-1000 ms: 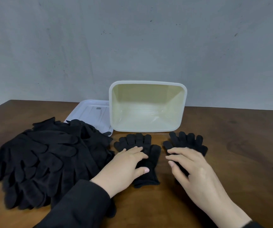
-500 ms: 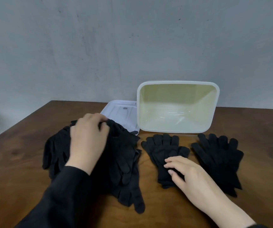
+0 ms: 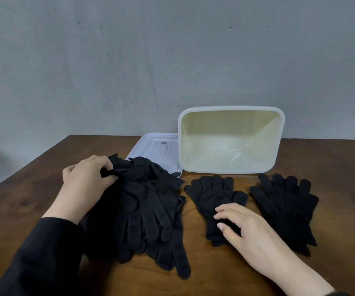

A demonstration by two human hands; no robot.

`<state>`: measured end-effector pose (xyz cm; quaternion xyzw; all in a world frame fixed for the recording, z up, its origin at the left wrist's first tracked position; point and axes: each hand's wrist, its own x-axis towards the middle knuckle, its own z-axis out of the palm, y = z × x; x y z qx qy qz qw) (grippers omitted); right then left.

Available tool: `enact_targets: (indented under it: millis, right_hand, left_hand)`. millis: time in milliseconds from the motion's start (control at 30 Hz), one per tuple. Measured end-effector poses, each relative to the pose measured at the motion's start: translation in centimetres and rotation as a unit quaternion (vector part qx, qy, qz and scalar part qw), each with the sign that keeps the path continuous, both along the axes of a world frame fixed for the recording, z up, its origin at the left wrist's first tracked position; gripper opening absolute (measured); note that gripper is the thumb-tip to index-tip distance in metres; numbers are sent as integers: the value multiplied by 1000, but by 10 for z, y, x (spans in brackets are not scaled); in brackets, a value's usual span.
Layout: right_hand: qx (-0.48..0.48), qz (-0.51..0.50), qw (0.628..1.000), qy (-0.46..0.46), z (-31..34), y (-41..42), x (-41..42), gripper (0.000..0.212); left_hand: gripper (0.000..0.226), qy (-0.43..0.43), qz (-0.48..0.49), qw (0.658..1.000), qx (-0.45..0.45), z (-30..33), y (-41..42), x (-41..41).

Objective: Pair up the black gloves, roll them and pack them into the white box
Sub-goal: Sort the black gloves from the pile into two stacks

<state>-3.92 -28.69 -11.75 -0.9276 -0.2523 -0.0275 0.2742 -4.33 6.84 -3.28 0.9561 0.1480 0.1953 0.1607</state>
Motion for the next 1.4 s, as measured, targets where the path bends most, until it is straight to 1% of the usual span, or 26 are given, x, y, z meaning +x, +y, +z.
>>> enact_targets:
  millis: [100,167,200,267,333,367,433,533,600,667,733,800,867,933,1000,1100,1133,1167,1233,1267,1333,1400]
  right_hand:
    - [9,0,1000,-4,0,0,0,25]
    - [21,0,1000,-9,2,1,-1,26]
    - [33,-2,999,-8,3,0,-3,27]
    - [67,-10,998,-9,8,0,-6,30]
    - [104,-17,994,-8,15,0,-11,35]
    - [124,-20,992,-2,19,-1,-13,38]
    - [159,-20,987,23,24,-1,-16,44]
    - [186,-11,980,69,27,-2,-18,60]
    - [209,-7,974,89,27,-2,-18,66]
    - [234,-11,969,83,26,-1,-17,71]
    - [238,-12,968,72,25,-2,-16,73]
    - [189,10,981,45,25,-2,-17,58]
    - [144,43,989,-11,23,2,-18,38]
    - [148,50,986,-51,18,4,-17,28]
    - [169,39,981,-82,17,4,-16,23]
    - [212,-12,970,-118,20,0,-15,19]
    - [225,-40,967,-112,21,-2,-15,17]
    - [226,-65,968,-90,21,-3,-13,14]
    - [192,-96,977,-15,17,-5,-11,12]
    - [173,-107,979,12,15,-5,-10,12]
    - [155,-122,980,21,12,-5,-8,13]
    - [144,-126,981,14,12,-4,-8,15]
  left_hand:
    - [19,-64,-56,990,-115,24,-21,-9]
    - [18,-82,-118,965,-219,40,-45,-11]
    - [16,-77,-150,946,-279,44,-57,-11]
    - [9,-47,-200,893,-400,45,-80,-5]
    - [2,-23,-233,837,-495,35,-99,2]
    - [4,-17,-242,810,-533,29,-109,6]
    - [10,-13,-245,768,-591,17,-127,13]
    - [16,-19,-234,730,-642,4,-150,20]
    - [19,-18,-216,712,-668,-7,-159,22]
    - [19,-17,-197,709,-677,-17,-165,22]
    - [18,-18,-179,716,-675,-23,-167,21]
    - [17,-19,-160,721,-674,-25,-167,21]
    - [20,-16,-150,716,-682,-26,-165,20]
    - [23,1,-155,711,-686,-26,-165,19]
    - [25,9,-179,692,-699,-24,-167,18]
    - [28,23,-252,653,-714,-18,-171,17]
    - [29,37,-266,655,-706,-19,-172,19]
    - [32,51,-263,676,-687,-23,-172,20]
    - [43,72,-217,741,-631,-30,-171,22]
    - [51,75,-196,766,-607,-33,-169,22]
    - [63,78,-192,791,-576,-37,-166,22]
    - [63,83,-194,801,-561,-37,-165,21]
